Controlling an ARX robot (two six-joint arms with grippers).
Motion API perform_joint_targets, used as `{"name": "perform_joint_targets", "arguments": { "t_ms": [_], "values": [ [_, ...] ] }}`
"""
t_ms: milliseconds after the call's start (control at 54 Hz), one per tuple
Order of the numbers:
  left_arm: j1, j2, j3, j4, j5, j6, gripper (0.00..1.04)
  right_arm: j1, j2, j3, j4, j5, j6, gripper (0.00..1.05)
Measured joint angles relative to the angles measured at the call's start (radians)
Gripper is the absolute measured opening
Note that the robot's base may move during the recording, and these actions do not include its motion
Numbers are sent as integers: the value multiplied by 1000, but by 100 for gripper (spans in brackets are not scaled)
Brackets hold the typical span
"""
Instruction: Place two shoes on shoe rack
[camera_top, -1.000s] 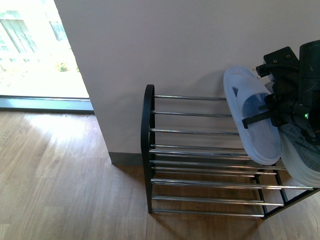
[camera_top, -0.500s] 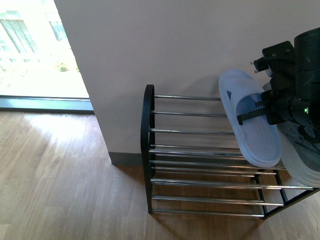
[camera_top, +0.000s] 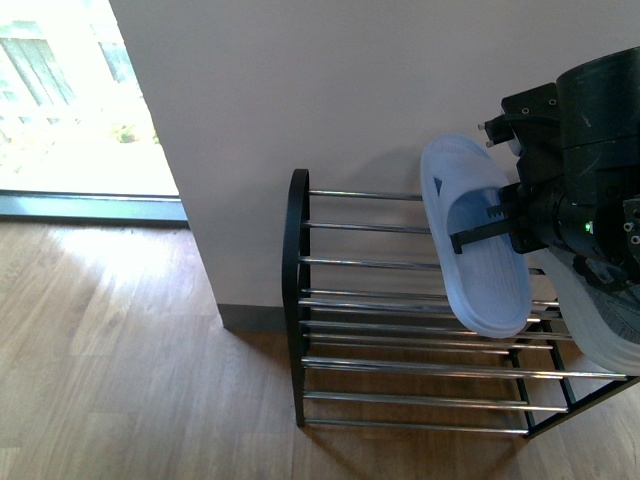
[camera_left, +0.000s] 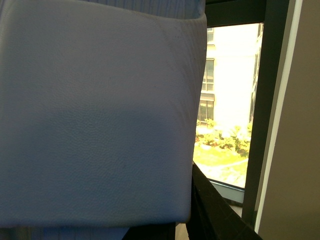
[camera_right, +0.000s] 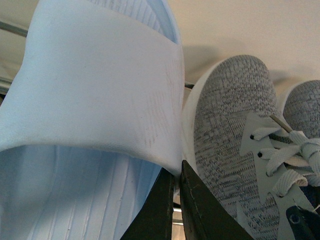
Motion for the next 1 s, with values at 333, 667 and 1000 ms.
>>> {"name": "perform_joint_targets", "arguments": {
  "t_ms": [333, 667, 1000],
  "values": [
    [0, 0, 0, 0, 0, 0, 2, -24, 80, 0, 53, 47, -40, 1],
    [0, 0, 0, 0, 0, 0, 2, -33, 133, 19, 75, 51, -60, 1],
    [0, 0, 0, 0, 0, 0, 2, -40, 182, 80, 68, 83, -69, 1]
  ]
}}
